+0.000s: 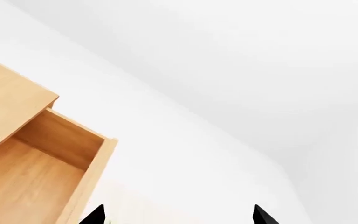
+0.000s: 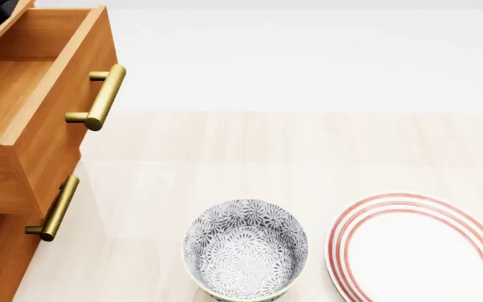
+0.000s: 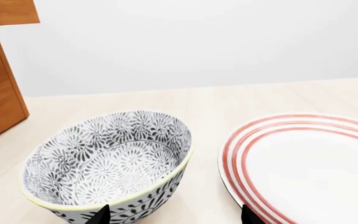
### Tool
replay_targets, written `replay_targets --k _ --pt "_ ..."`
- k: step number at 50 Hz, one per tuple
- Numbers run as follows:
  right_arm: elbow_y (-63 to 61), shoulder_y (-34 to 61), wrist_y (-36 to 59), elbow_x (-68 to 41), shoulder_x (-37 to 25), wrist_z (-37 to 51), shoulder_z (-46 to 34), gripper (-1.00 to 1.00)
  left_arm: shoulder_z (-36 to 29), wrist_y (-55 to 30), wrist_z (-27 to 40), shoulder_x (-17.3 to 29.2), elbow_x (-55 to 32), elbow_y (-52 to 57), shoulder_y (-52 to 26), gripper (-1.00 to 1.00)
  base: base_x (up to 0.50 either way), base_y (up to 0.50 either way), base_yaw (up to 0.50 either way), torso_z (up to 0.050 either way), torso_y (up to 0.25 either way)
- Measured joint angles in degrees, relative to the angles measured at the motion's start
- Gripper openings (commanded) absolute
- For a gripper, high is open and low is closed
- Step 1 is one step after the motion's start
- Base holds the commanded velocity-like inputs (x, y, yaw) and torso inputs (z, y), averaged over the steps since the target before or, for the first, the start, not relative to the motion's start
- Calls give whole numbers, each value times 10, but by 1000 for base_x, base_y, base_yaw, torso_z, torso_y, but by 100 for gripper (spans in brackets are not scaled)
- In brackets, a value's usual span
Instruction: Open the top drawer of the cabinet.
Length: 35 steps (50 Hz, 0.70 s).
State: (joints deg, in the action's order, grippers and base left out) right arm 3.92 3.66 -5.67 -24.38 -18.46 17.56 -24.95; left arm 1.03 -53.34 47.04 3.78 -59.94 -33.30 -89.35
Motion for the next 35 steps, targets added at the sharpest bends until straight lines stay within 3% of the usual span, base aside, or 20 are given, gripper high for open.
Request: replay_targets --k 35 --pt "-2 2 -1 -2 -3 6 -3 100 -66 1 -20 15 31 -163 -87 100 0 0 0 0 0"
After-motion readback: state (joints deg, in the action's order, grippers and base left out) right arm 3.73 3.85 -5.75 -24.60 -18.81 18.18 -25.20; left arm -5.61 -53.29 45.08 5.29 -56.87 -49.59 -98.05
